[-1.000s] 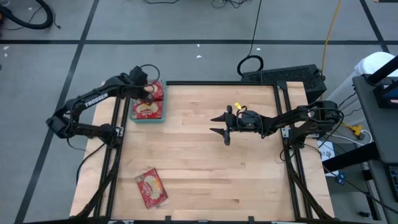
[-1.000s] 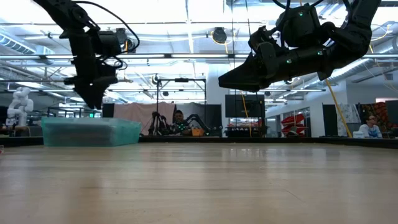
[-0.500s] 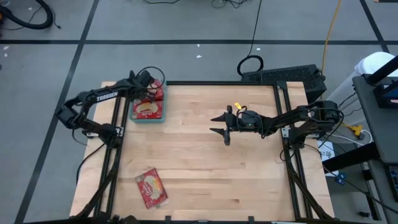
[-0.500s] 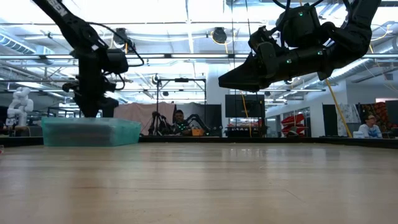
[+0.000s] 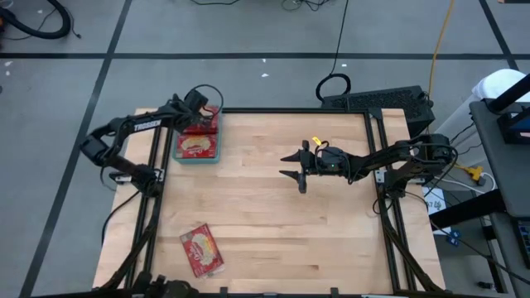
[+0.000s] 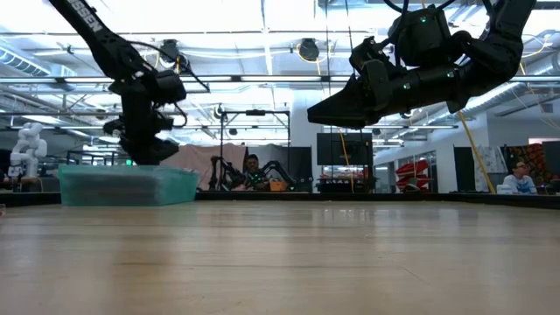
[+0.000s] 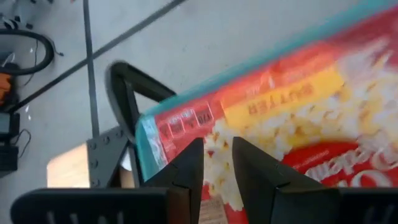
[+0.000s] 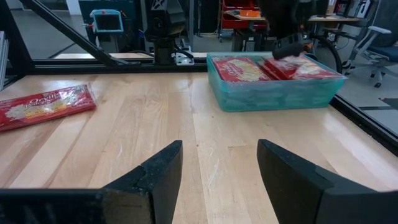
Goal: Sort popcorn bags into baskets
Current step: Put the popcorn bag into the blue bin
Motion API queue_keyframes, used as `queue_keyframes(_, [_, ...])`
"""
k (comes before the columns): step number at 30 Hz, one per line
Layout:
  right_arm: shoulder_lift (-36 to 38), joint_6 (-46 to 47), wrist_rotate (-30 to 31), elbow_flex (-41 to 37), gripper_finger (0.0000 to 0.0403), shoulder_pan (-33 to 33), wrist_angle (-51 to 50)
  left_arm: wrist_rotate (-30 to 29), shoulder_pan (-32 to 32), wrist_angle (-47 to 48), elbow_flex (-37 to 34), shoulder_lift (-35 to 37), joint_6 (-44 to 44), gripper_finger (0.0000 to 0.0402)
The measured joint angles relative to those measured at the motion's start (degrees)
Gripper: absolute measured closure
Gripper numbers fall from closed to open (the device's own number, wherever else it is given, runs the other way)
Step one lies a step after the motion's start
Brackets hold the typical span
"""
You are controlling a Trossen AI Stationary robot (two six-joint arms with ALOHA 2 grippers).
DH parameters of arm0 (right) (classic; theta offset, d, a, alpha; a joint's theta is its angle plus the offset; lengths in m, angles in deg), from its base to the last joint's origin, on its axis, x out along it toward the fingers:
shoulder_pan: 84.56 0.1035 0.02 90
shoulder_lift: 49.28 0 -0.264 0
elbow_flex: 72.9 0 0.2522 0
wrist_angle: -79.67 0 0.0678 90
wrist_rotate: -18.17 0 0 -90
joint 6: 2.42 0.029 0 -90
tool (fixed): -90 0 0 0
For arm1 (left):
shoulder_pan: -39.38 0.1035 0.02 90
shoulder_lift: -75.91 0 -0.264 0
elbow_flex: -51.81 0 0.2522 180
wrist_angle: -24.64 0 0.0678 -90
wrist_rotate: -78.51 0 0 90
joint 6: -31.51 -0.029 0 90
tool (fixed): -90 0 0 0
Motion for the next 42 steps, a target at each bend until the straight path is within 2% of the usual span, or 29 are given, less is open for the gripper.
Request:
queue_keyframes(4, [0.02,-0.12,0.07,0.00,0.0204,0.00,-0.02,-0.02,-2.26,0.91,0.00,4.52,-0.01,0.0312])
queue_keyframes(6, [0.01,-0.12,0.15,0.00,0.0204,0.00,-0.02,2.04,-4.13,1.46,0.00,7.48,-0.20,0.0312])
queue_keyframes(13, [0.00,1.71,0.16,0.00,0.0204,0.00,-1.93,18.49,-15.48,9.38,0.00,16.52,-0.03,0.0311])
queue_keyframes(18, [0.01,5.51,0.06,0.00,0.0204,0.28,-4.08,26.23,-30.32,17.54,0.00,21.37,4.77,0.0311])
queue_keyframes(24, [0.01,8.26,0.13,0.00,0.0204,2.60,-5.89,25.15,-52.31,21.31,0.00,24.93,18.31,0.0311])
queue_keyframes(31, [0.02,11.02,0.17,0.00,0.0204,6.62,-5.05,24.52,-71.77,22.25,-3.07,24.45,34.01,0.0307])
queue_keyframes(36, [0.01,11.04,0.19,0.00,0.0204,9.71,-4.74,27.12,-81.01,21.56,-8.76,24.43,47.37,0.0258])
queue_keyframes(42, [0.01,10.74,0.22,0.00,0.0204,10.91,-4.78,27.03,-87.31,12.82,-15.87,24.45,54.30,0.0167])
